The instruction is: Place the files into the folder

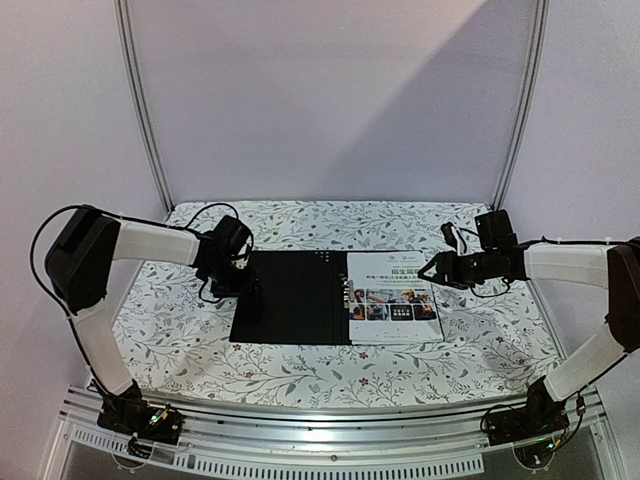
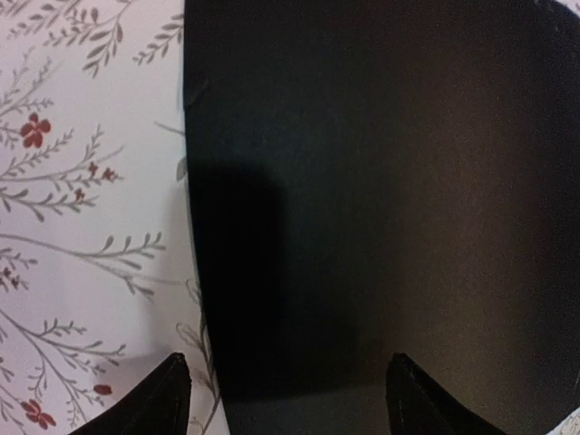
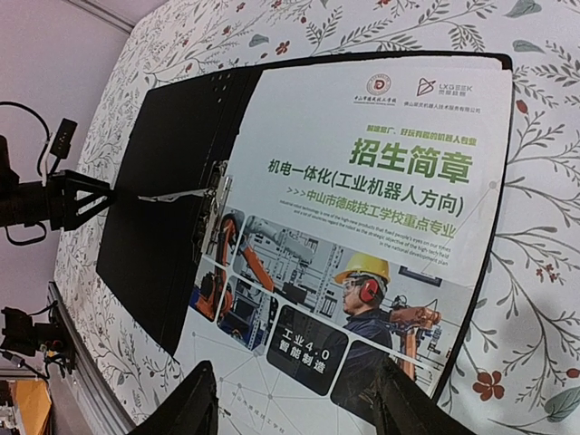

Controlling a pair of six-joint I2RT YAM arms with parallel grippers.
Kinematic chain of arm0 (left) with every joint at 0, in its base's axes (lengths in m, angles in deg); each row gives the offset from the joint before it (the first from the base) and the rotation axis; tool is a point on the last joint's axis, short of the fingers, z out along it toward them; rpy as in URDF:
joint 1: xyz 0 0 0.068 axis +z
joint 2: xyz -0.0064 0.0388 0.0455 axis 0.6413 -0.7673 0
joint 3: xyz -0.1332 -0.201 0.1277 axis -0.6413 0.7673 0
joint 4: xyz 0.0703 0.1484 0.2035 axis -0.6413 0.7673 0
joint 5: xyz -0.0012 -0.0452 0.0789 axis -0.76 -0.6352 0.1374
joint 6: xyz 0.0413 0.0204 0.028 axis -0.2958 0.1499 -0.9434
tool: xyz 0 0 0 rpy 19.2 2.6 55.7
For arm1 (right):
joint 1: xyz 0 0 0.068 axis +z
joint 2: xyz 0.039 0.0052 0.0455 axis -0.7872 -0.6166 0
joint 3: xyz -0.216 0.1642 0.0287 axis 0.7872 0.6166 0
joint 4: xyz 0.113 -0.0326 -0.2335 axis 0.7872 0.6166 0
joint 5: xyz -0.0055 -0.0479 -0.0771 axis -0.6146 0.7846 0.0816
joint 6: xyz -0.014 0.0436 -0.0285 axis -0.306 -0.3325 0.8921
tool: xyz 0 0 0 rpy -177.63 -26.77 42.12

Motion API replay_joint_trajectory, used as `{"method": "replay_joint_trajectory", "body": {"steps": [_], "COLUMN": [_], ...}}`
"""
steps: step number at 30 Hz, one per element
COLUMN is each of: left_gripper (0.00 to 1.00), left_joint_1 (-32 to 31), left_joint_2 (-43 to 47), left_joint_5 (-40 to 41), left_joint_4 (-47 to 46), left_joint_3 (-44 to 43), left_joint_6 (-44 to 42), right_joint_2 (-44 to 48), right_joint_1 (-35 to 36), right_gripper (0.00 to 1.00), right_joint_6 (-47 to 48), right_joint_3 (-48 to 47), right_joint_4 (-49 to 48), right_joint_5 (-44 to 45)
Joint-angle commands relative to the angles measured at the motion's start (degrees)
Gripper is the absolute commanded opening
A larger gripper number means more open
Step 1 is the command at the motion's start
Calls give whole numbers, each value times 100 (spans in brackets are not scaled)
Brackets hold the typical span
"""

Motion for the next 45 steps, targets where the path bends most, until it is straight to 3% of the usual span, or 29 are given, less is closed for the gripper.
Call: {"method": "replay_joint_trajectory", "body": {"steps": [1,7,15,23,27,30,38,45], "left_gripper": [75,74,73,74,74,74,62,54], "left_joint_1": [-25,-82,-733,-1178,-1114,-1062,-1104,-1262], "left_joint_2": [445,412,617,849,1029,856,-731,-2339], "left_joint_5": [195,-423,-1172,-570,570,833,288,-338], "left_joint_4": [171,-20,-287,84,451,398,-23,188], "left_joint_3": [345,741,1108,1123,417,-415,-2509,-4178], "left_joint_6": [57,114,181,367,181,49,534,1185], "right_joint_2": [-139,-203,-314,-582,-767,-1122,-2155,-2588], "right_joint_1": [25,32,136,342,521,812,1178,1332], "right_gripper": [58,58,58,57,57,58,54,51], "right_joint_6": [0,-71,-158,-190,-236,-170,-844,-1097], "right_joint_3": [-62,-95,-283,-708,-1092,-1663,-2903,-3198], "right_joint_4": [-31,-101,-54,127,438,960,1575,1498], "right_joint_5": [-109,-191,-206,-200,-101,139,109,7]}}
